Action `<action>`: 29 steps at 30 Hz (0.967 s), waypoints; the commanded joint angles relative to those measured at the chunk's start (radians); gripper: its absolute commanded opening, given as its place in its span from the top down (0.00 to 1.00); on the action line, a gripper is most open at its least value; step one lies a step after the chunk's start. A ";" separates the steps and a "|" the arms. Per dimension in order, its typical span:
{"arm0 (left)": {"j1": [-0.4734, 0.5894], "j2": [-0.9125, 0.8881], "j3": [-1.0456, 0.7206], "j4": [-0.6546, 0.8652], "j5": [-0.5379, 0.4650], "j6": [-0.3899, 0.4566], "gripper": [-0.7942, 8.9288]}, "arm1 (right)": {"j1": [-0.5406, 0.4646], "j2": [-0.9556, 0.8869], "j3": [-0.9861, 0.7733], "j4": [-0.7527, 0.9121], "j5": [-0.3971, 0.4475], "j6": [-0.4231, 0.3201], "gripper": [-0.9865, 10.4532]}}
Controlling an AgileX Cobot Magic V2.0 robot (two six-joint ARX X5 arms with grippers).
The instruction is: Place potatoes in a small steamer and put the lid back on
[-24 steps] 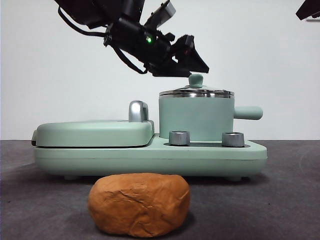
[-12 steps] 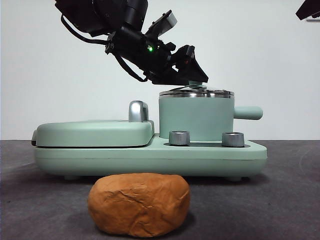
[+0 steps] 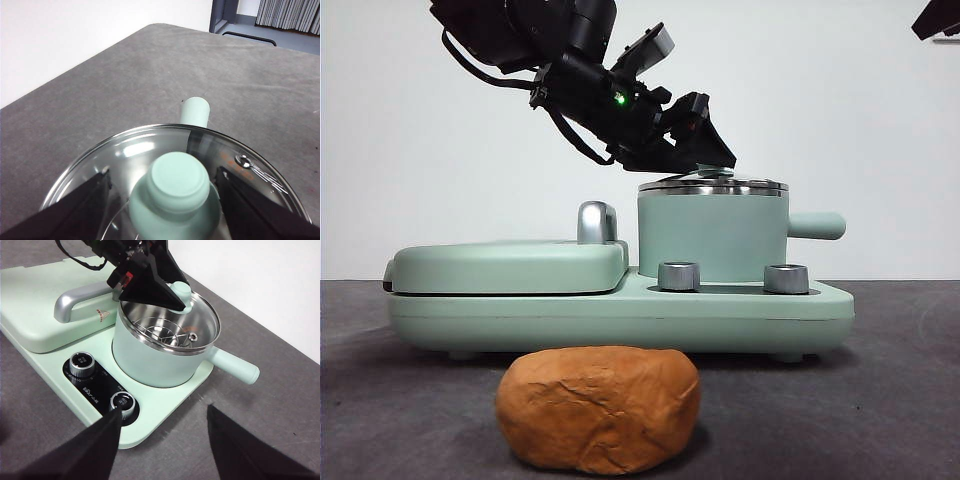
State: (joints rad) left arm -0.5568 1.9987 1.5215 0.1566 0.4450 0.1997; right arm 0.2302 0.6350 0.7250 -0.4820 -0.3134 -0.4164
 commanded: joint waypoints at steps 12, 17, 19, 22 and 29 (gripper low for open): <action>-0.005 0.029 0.028 -0.004 -0.002 0.017 0.90 | 0.005 0.004 0.017 0.010 0.000 -0.006 0.68; -0.005 0.029 0.028 0.001 -0.002 0.018 0.90 | 0.005 0.004 0.017 0.010 0.000 -0.006 0.68; -0.005 0.027 0.028 0.002 -0.002 0.020 0.90 | 0.005 0.004 0.017 0.010 0.000 -0.006 0.68; -0.005 0.024 0.035 0.001 -0.002 0.024 0.90 | 0.005 0.004 0.017 0.010 0.000 -0.007 0.68; -0.005 -0.013 0.077 -0.005 -0.004 0.024 0.90 | 0.005 0.004 0.017 0.010 0.000 -0.006 0.68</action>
State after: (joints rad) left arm -0.5591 1.9984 1.5517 0.1146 0.4503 0.2199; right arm 0.2302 0.6350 0.7250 -0.4820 -0.3134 -0.4164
